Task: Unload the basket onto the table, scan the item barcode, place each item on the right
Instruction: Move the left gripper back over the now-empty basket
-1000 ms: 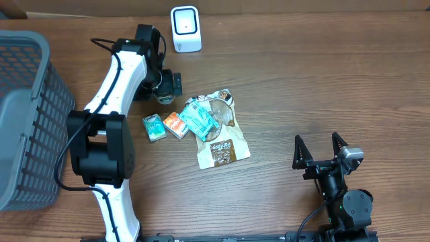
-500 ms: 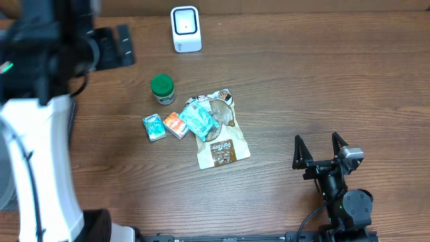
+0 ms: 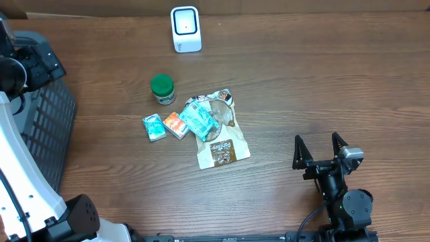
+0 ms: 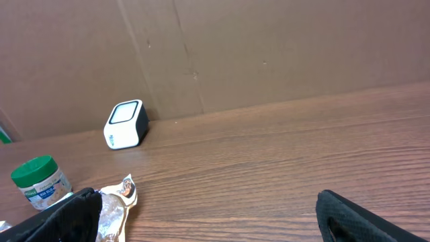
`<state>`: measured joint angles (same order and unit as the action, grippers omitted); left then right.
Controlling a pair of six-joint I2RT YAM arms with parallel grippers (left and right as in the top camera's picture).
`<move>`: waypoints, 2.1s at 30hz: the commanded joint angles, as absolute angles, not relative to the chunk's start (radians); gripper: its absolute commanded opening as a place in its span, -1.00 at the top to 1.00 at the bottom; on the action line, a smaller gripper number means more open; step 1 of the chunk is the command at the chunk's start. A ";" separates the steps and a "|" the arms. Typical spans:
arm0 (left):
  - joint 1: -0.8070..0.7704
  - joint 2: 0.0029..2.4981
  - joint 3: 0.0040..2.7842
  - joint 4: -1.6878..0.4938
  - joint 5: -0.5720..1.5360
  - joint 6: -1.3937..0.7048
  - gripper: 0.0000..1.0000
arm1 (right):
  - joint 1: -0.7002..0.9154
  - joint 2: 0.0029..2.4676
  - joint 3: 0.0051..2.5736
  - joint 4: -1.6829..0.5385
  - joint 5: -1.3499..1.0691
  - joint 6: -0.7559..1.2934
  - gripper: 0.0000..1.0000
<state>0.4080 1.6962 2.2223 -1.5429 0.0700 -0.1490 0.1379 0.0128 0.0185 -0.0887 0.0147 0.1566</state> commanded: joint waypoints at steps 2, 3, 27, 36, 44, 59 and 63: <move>0.400 1.682 2.229 -1.544 0.080 -0.126 -0.99 | 0.134 0.003 0.008 -0.081 0.014 0.157 -1.00; 0.399 1.682 2.229 -1.544 0.080 -0.126 -0.99 | 0.134 0.003 0.008 -0.081 0.014 0.157 -1.00; 0.398 1.683 2.228 -1.515 0.133 -0.102 -0.99 | 0.134 0.003 0.008 -0.081 0.014 0.157 -1.00; 0.430 1.682 2.228 -1.483 0.147 0.004 -0.99 | 0.134 0.003 0.008 -0.081 0.014 0.157 -1.00; 0.567 1.683 2.228 -1.451 0.147 0.004 -0.99 | 0.134 0.003 0.008 -0.081 0.014 0.157 -1.00; 0.583 1.683 2.228 -1.455 0.147 0.004 -1.00 | 0.134 0.003 0.008 -0.081 0.014 0.157 -1.00; 0.583 1.683 2.228 -1.454 0.147 0.004 -0.99 | 0.134 0.003 0.008 -0.081 0.014 0.157 -1.00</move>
<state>0.5835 1.6962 2.2223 -1.4517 0.1417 -0.0181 0.1379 0.0128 0.0185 -0.0887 0.0147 0.1566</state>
